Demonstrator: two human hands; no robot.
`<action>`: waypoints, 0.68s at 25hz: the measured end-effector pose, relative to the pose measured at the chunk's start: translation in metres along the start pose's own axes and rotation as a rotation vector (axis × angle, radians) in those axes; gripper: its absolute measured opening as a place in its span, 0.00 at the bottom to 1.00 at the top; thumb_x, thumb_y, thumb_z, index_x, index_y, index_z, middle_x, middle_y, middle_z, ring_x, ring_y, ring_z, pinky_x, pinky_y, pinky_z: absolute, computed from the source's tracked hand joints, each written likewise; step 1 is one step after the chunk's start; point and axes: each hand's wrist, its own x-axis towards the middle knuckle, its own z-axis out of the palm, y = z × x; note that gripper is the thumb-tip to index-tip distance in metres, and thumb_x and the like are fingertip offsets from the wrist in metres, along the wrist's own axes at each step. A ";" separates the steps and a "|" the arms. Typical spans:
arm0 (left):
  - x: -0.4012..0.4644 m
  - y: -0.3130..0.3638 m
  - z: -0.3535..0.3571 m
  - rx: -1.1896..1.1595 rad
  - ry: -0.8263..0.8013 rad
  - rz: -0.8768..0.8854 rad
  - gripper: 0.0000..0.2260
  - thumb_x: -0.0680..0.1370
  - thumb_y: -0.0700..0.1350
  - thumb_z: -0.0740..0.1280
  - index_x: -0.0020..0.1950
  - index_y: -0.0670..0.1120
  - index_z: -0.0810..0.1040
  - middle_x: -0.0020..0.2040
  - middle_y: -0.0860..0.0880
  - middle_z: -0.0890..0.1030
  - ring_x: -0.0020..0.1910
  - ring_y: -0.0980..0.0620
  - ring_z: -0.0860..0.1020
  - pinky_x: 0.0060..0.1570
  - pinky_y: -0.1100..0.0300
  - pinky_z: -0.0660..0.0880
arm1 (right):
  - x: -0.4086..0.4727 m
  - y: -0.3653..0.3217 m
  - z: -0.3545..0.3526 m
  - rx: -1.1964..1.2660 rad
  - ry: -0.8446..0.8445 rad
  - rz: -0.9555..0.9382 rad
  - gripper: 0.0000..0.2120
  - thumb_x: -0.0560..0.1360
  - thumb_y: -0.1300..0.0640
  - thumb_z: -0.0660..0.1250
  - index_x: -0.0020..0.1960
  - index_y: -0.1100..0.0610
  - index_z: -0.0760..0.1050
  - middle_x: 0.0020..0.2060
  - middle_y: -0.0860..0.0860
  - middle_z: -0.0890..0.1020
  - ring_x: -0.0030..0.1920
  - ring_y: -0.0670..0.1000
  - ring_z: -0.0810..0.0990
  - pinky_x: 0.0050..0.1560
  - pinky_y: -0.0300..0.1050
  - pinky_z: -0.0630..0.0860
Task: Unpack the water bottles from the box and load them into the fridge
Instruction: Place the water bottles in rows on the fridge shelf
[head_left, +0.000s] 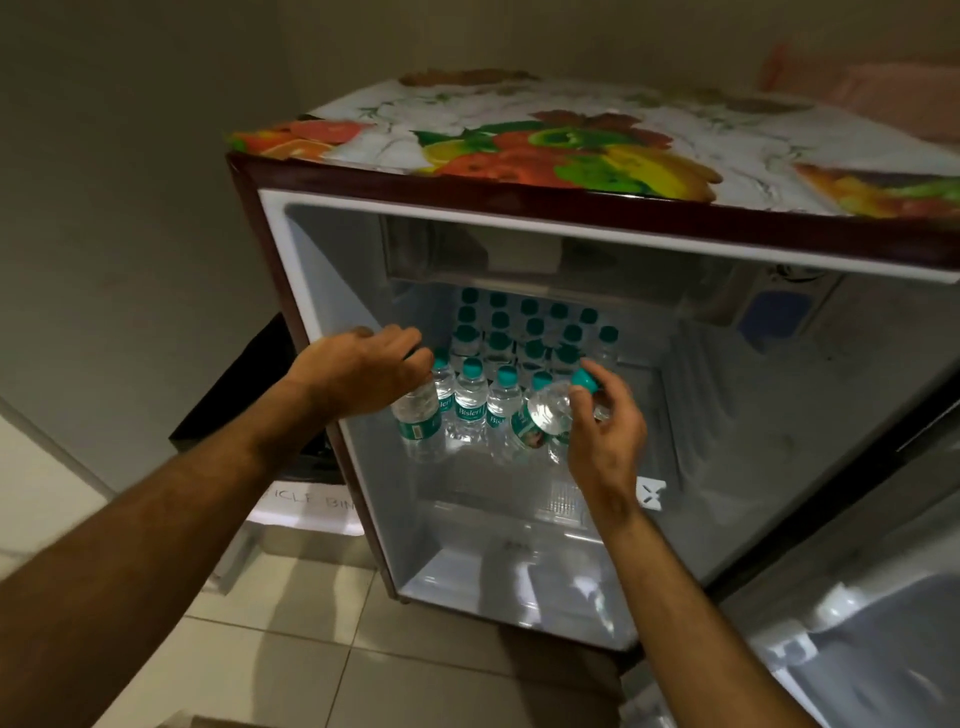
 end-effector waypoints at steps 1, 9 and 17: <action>-0.001 -0.001 0.004 0.039 0.006 0.021 0.04 0.78 0.41 0.68 0.44 0.42 0.76 0.36 0.45 0.73 0.29 0.49 0.72 0.25 0.57 0.74 | 0.005 0.001 0.005 0.062 0.117 0.074 0.13 0.79 0.57 0.68 0.63 0.52 0.77 0.57 0.49 0.81 0.56 0.49 0.80 0.53 0.44 0.80; 0.000 -0.005 0.014 0.007 0.066 0.073 0.08 0.79 0.41 0.58 0.47 0.41 0.76 0.36 0.44 0.73 0.28 0.49 0.73 0.23 0.56 0.73 | 0.056 0.008 0.014 0.181 0.530 0.179 0.16 0.79 0.68 0.62 0.66 0.61 0.74 0.55 0.51 0.80 0.52 0.44 0.79 0.47 0.27 0.74; -0.003 -0.005 0.024 0.001 0.211 0.087 0.14 0.86 0.45 0.52 0.47 0.42 0.73 0.37 0.44 0.73 0.30 0.48 0.74 0.24 0.56 0.72 | 0.091 0.018 0.006 0.199 0.634 0.204 0.18 0.78 0.65 0.65 0.68 0.58 0.72 0.58 0.50 0.80 0.59 0.47 0.79 0.60 0.40 0.77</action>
